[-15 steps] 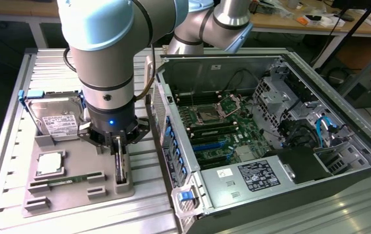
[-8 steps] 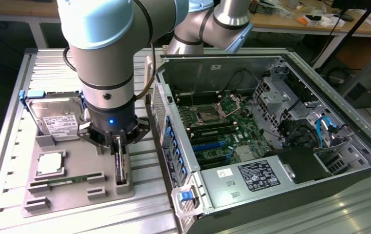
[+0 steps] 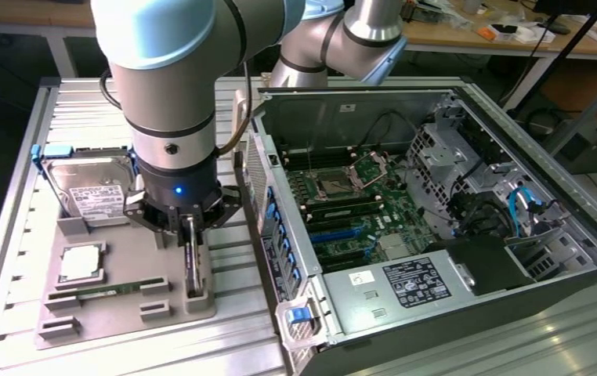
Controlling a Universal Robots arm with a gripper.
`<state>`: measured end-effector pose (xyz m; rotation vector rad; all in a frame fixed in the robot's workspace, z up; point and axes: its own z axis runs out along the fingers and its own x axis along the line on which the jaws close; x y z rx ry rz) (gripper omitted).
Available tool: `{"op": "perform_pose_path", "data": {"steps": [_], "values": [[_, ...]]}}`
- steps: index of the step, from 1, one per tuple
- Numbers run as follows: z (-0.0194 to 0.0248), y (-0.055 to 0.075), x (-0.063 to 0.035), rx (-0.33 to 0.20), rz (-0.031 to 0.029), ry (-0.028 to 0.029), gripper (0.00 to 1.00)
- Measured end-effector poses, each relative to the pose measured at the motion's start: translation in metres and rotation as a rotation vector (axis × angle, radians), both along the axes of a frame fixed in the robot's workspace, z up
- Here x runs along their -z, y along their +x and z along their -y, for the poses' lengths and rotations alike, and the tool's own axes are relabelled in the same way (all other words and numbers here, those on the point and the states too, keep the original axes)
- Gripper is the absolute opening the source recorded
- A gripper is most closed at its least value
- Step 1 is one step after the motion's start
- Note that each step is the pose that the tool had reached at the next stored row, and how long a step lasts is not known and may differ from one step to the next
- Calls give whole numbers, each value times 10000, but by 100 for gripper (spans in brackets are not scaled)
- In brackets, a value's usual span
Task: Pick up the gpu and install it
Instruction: 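Pick up the gpu and move the gpu toward the slot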
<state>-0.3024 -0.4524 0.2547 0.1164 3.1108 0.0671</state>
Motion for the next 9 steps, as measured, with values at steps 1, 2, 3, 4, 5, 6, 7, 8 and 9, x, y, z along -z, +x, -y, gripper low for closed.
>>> {"op": "perform_pose_path", "data": {"steps": [1, 2, 3, 4, 5, 6, 7, 8, 9], "values": [[0, 0, -14, -1, 0, 0, 27], [0, 0, -32, 0, 0, 0, 27], [0, 0, -45, 0, 1, 1, 27], [0, 0, -60, 0, 1, 1, 27], [0, 0, -76, -1, 1, 1, 27], [0, 0, -94, -1, 1, 0, 27], [0, 0, -111, 0, 1, 0, 27], [0, 0, -126, 0, -1, -1, 27], [0, 0, -142, 0, 1, 0, 27]]}}
